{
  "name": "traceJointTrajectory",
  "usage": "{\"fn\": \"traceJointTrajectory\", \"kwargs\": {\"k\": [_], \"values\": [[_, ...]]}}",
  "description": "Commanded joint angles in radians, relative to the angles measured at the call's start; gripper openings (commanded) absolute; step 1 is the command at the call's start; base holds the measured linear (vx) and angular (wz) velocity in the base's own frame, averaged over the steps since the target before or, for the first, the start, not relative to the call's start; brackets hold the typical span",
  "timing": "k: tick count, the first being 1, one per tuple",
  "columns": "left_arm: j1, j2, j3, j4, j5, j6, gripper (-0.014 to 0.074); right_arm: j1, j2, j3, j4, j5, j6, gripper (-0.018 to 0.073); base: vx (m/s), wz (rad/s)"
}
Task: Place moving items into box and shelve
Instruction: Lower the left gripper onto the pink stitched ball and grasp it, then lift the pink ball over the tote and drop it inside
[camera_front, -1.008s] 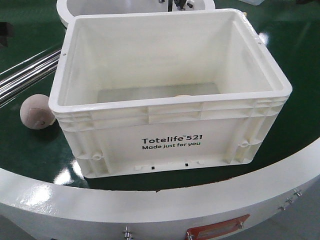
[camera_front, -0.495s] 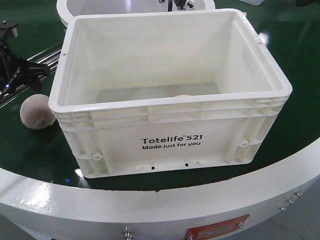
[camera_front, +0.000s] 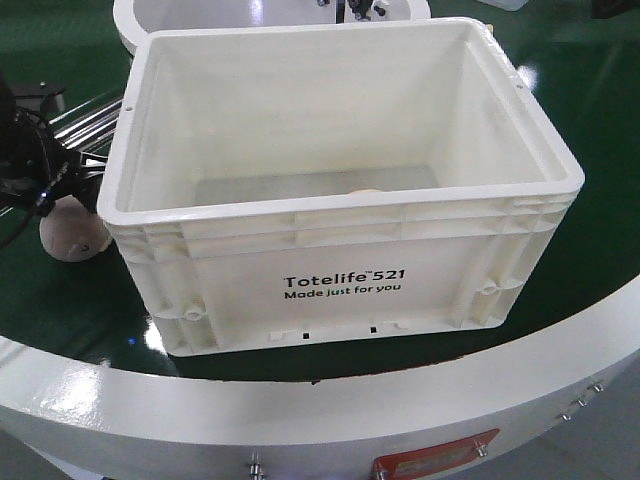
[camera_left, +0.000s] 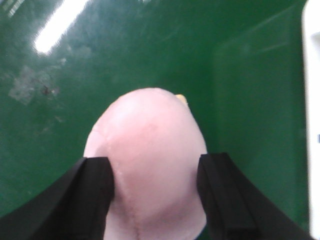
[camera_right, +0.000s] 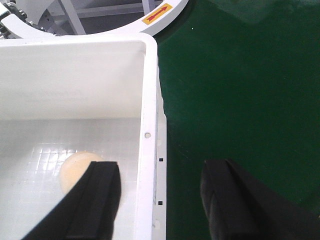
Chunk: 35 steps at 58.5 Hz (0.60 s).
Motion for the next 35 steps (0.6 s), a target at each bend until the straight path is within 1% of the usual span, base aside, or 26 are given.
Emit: {"fn": "traceJointTrajectory", "kwargs": {"k": [1,7,11,15,19,20,22,28,35], "values": [[-0.003,-0.028,-0.031,-0.014,0.006,0.000,0.0477,-0.004,-0.022,-0.035,0.000,-0.054,0.000,0.0435,0.00,0.00],[-0.003,-0.020,-0.031,-0.003,0.013,0.002,0.0433,-0.004,-0.022,-0.035,-0.001,-0.054,-0.008,0.0435,0.00,0.00],[-0.003,-0.020,-0.031,0.008,0.010,0.002,0.0365,-0.004,-0.022,-0.035,-0.002,-0.054,-0.009,0.0435,0.00,0.00],[-0.003,-0.020,-0.031,0.016,0.010,0.002,0.0249,-0.004,-0.022,-0.035,-0.003,-0.053,-0.009,0.0435,0.00,0.00],[-0.003,-0.020,-0.031,0.016,0.015,0.005,0.0094,-0.004,-0.022,-0.035,-0.003,-0.053,-0.009,0.0435,0.00,0.00],[-0.003,-0.020,-0.031,0.016,0.017,0.010,0.0043,-0.004,-0.022,-0.035,-0.003,-0.053,-0.009,0.0435,0.00,0.00],[-0.003,-0.020,-0.031,0.016,0.020,0.017,-0.0009,-0.004,-0.022,-0.035,-0.003,-0.053,-0.009,0.0435,0.00,0.00],[-0.003,-0.021,-0.031,0.009,0.030,0.029,-0.0009,-0.004,-0.022,-0.035,-0.003,-0.052,-0.009,0.0435,0.00,0.00],[-0.003,-0.055,-0.031,-0.019,0.037,0.046,-0.0008,-0.004,-0.022,-0.035,-0.003,-0.052,-0.009,0.0435,0.00,0.00]]}}
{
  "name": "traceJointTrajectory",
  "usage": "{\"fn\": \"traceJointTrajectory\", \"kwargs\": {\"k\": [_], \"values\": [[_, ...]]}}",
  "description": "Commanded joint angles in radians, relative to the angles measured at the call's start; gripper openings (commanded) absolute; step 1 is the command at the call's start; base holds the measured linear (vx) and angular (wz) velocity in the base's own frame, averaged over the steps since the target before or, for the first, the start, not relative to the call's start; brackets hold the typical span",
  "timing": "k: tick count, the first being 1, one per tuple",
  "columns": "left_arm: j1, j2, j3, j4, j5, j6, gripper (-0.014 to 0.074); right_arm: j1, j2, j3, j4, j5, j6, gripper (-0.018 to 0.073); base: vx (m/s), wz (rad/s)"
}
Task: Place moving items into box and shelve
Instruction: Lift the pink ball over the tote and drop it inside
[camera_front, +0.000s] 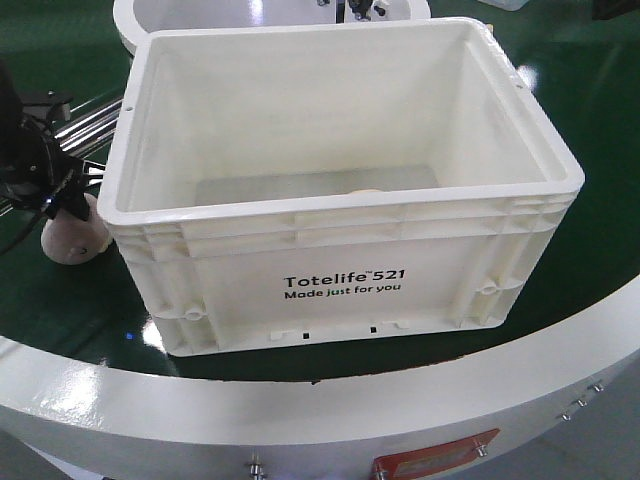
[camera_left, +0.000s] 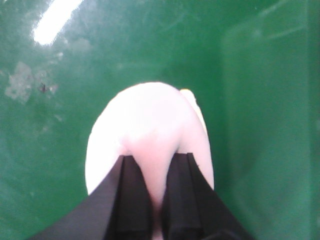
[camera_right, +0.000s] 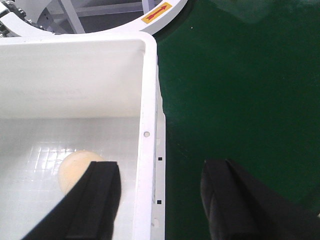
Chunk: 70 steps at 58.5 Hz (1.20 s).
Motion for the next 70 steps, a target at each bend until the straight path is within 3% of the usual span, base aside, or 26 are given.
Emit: {"fn": "traceJointTrajectory", "kwargs": {"k": [1,12,26,32,40,44,62,70], "values": [[-0.003,-0.082,-0.020,-0.028,0.009,0.020,-0.0008,-0.004,-0.022,-0.035,-0.001,-0.055,-0.009,0.0435,0.00,0.00],[-0.003,-0.252,-0.030,-0.038,-0.033,0.021,-0.0005,-0.004,-0.022,-0.035,-0.001,-0.053,-0.008,0.0435,0.00,0.00],[-0.003,-0.492,-0.190,-0.154,-0.068,0.022,-0.0003,-0.004,-0.022,-0.035,0.000,-0.051,-0.008,0.0435,0.00,0.00],[-0.003,-0.553,-0.275,-0.320,-0.092,0.067,-0.0003,-0.004,-0.022,-0.035,0.001,-0.049,-0.006,0.0435,0.00,0.00],[-0.044,-0.565,-0.315,-0.664,-0.090,0.255,-0.0003,-0.004,-0.022,-0.035,0.002,-0.051,0.000,0.0435,0.00,0.00],[-0.075,-0.552,-0.310,-0.752,-0.084,0.300,-0.0003,-0.004,-0.022,-0.035,0.002,-0.052,0.000,0.0435,0.00,0.00],[-0.226,-0.444,-0.310,-0.745,-0.050,0.309,-0.0001,-0.004,-0.025,-0.035,0.002,-0.049,0.000,0.0435,0.00,0.00],[-0.277,-0.376,-0.310,-0.669,-0.042,0.305,-0.0001,-0.004,-0.025,-0.035,0.002,-0.039,0.000,0.0435,0.00,0.00]]}}
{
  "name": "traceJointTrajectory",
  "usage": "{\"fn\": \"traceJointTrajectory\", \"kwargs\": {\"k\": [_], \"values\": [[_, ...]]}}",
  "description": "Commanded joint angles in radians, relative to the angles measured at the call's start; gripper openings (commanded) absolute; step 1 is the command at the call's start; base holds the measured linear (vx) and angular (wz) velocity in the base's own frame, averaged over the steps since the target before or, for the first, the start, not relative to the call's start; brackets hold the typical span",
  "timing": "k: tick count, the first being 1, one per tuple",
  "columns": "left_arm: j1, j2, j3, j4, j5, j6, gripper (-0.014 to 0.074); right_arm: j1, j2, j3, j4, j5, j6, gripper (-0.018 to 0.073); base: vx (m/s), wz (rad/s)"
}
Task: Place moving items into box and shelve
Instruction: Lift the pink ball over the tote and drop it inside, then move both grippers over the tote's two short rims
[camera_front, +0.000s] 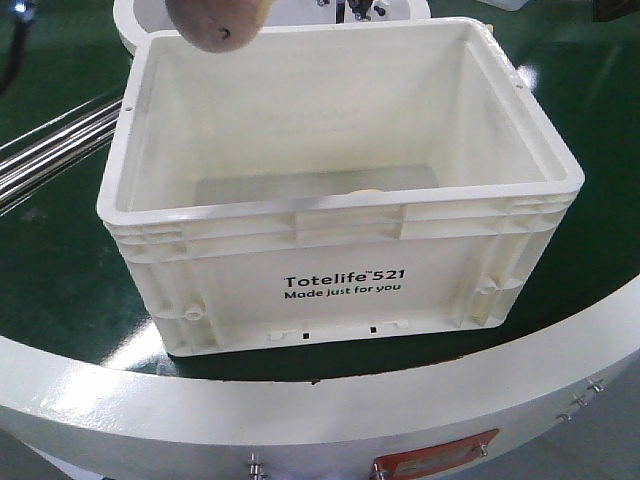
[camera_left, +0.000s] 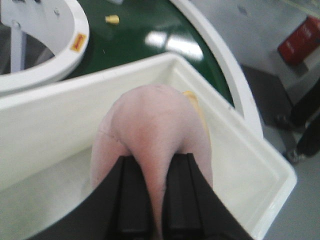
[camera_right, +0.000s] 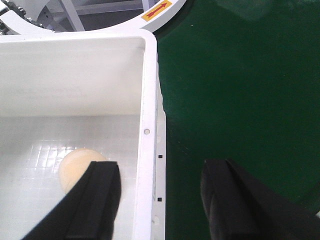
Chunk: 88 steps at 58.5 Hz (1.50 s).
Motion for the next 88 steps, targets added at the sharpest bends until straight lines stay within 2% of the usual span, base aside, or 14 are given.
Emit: {"fn": "traceJointTrajectory", "kwargs": {"k": [1,22,30,41,55,58,62,66,71,75,78,82,88], "values": [[-0.029,0.005,-0.028,0.004,-0.041,-0.002,-0.0001,-0.004,-0.024,-0.035,0.002,-0.045,0.000,0.0435,0.00,0.00],[-0.047,0.104,-0.028,0.015,-0.029,-0.026,0.0006,-0.004,-0.024,-0.035,-0.001,-0.008,0.000,0.0435,0.00,0.00],[-0.046,0.115,-0.028,0.021,-0.031,-0.023,0.0044,-0.004,-0.024,-0.035,-0.001,-0.007,0.000,0.0435,0.00,0.00],[-0.045,0.115,-0.028,0.021,-0.031,-0.023,0.0190,-0.004,-0.024,-0.035,-0.001,-0.006,0.000,0.0435,0.00,0.00],[-0.047,0.116,-0.028,0.012,-0.031,-0.024,0.0544,-0.004,-0.024,-0.035,0.000,-0.006,0.000,0.0435,0.00,0.00],[-0.047,0.116,-0.028,-0.006,-0.031,-0.027,0.0590,-0.004,-0.024,-0.035,0.000,-0.006,0.000,0.0435,0.00,0.00],[-0.047,0.116,-0.028,-0.051,-0.031,-0.027,0.0622,-0.004,-0.024,-0.035,0.000,-0.007,0.000,0.0435,0.00,0.00],[-0.047,0.115,-0.030,-0.089,-0.031,-0.026,0.0619,-0.004,-0.024,-0.035,0.006,-0.010,0.000,0.0435,0.00,0.00],[-0.047,0.115,-0.049,-0.089,-0.024,-0.026,0.0600,-0.004,-0.024,-0.035,0.030,-0.018,-0.006,0.0435,0.00,0.00],[-0.047,0.114,-0.080,-0.051,-0.015,-0.037,0.0575,-0.004,-0.022,-0.035,0.063,-0.023,-0.012,0.0435,0.00,0.00],[-0.047,0.111,-0.105,0.001,-0.006,-0.079,0.0557,-0.004,-0.018,-0.035,0.089,-0.033,-0.019,0.0435,0.00,0.00],[-0.047,0.109,-0.145,0.100,0.025,-0.153,0.0538,-0.004,-0.010,-0.035,0.117,-0.042,-0.024,0.0435,0.00,0.00],[-0.047,0.104,-0.205,0.293,0.125,-0.269,0.0521,-0.004,-0.003,-0.035,0.143,-0.056,-0.048,0.0435,0.00,0.00]]}}
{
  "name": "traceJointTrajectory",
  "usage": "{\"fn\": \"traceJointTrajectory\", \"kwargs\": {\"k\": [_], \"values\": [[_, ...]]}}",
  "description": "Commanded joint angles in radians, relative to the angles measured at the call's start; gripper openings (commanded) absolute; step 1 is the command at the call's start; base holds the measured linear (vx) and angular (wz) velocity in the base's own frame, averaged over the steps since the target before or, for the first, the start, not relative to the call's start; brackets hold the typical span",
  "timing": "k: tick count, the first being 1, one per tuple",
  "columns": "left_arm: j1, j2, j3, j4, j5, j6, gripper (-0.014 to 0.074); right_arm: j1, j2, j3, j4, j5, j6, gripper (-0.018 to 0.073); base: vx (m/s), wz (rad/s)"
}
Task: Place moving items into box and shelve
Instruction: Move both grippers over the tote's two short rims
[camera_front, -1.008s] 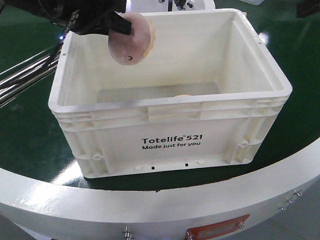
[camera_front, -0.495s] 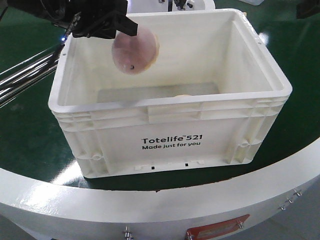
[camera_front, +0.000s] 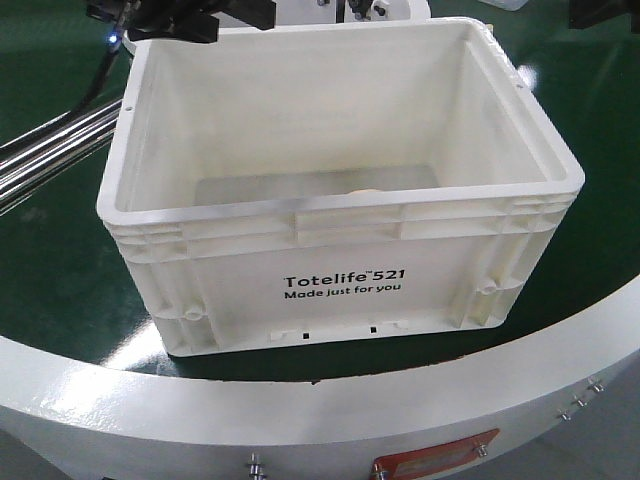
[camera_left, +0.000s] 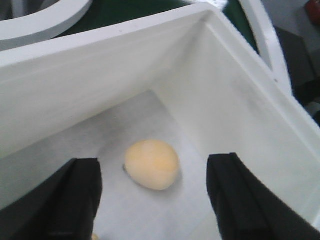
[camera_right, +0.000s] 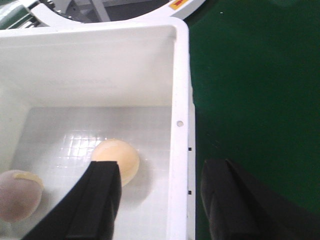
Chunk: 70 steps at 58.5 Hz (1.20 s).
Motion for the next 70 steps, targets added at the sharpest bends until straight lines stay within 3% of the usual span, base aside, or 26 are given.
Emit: {"fn": "traceJointTrajectory", "kwargs": {"k": [1,6,10,19,34,45,49,60,70], "values": [[-0.005,-0.055,-0.075,0.138,0.045,-0.108,0.0520,-0.004,-0.015,-0.034,0.030,-0.076,-0.029,0.0435,0.00,0.00],[-0.005,-0.055,-0.106,0.275,0.113,-0.186,0.0521,-0.004,0.004,-0.034,0.025,-0.088,-0.070,0.0435,0.00,0.00],[-0.005,-0.055,-0.111,0.323,0.122,-0.223,0.0521,-0.004,0.025,-0.034,0.021,-0.084,-0.077,0.0435,0.00,0.00],[-0.005,-0.054,-0.111,0.316,0.119,-0.234,0.0521,-0.004,0.072,-0.034,0.012,-0.050,-0.077,0.0435,0.00,0.00],[-0.003,-0.054,-0.111,0.335,0.120,-0.234,0.0523,-0.004,0.158,-0.153,-0.105,-0.040,-0.077,0.0440,0.00,0.00],[-0.003,-0.054,-0.111,0.519,0.177,-0.237,0.0547,-0.004,0.192,-0.200,-0.091,0.000,-0.077,0.0489,0.00,0.00],[-0.003,-0.054,-0.111,0.551,0.191,-0.238,0.0552,-0.004,0.197,-0.200,-0.087,0.020,-0.077,0.0501,0.00,0.00],[-0.004,-0.054,-0.111,0.550,0.144,-0.298,0.0560,-0.004,0.209,-0.200,-0.077,0.012,-0.076,0.0501,0.00,0.00],[-0.004,-0.037,-0.111,0.550,0.172,-0.357,0.0560,-0.004,0.246,-0.200,-0.076,0.023,-0.065,0.0501,0.00,0.00]]}}
